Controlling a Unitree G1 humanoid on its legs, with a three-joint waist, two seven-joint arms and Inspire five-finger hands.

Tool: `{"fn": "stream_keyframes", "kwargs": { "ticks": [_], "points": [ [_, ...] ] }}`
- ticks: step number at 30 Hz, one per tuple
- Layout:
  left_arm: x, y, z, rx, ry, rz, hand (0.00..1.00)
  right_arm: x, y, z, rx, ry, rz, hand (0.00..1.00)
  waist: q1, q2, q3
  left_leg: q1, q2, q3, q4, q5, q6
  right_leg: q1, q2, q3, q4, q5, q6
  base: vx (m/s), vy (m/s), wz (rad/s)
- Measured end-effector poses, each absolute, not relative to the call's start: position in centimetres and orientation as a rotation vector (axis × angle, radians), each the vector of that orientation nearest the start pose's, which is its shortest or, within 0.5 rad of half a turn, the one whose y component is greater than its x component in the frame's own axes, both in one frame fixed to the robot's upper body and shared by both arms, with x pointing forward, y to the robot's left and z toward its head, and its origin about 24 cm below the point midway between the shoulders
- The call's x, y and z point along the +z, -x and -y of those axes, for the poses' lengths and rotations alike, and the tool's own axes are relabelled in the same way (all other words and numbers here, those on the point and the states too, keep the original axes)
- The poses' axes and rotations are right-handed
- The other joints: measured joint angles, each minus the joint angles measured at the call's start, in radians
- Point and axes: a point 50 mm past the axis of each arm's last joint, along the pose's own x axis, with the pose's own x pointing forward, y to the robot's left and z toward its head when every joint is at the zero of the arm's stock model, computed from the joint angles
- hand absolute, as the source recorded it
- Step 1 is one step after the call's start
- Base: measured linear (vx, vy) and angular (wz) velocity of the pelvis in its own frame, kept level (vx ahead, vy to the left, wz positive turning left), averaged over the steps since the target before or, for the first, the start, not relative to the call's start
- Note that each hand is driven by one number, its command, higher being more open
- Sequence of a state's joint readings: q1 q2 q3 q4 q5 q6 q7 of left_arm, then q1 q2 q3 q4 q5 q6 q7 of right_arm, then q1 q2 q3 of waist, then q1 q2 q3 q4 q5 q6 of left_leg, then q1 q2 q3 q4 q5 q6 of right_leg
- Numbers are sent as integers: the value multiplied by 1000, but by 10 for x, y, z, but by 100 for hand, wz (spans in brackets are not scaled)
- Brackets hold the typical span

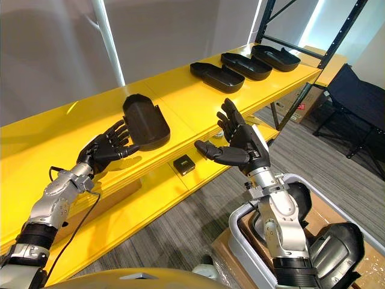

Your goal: Walk over and take three plastic housings, then place them on the shelf

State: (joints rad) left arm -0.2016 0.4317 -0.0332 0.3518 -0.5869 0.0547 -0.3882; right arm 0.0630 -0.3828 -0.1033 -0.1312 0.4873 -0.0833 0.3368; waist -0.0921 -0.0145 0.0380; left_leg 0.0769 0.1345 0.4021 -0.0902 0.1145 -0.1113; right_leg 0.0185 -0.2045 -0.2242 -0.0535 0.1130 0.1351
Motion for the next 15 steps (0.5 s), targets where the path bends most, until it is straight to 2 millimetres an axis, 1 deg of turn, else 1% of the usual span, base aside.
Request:
{"fn": "stream_keyframes", "kwargs": {
  "ticks": [7,13,14,15],
  "points": [
    [32,-286,-215,-338,186,-182,100,84,-237,210,316,-68,166,100,-11,-4,-16,0,0,1,0,0,0,-1,0,0,-1,0,0,0,0,0],
    [32,-286,-214,-329,188,-183,100,82,-237,209,319,-66,156,100,-19,-5,-17,0,0,0,0,0,0,-1,0,0,-1,-1,0,0,0,0],
    [32,-286,-214,-328,188,-184,100,82,-238,209,319,-56,155,100,-19,-5,-17,0,0,0,0,0,0,-1,0,0,-1,-1,0,0,0,0],
    [31,-286,-214,-327,188,-187,100,81,-238,209,314,-6,145,100,-19,-6,-19,0,0,-5,0,0,0,-1,0,-1,-2,-1,0,0,0,0]
  ]
}}
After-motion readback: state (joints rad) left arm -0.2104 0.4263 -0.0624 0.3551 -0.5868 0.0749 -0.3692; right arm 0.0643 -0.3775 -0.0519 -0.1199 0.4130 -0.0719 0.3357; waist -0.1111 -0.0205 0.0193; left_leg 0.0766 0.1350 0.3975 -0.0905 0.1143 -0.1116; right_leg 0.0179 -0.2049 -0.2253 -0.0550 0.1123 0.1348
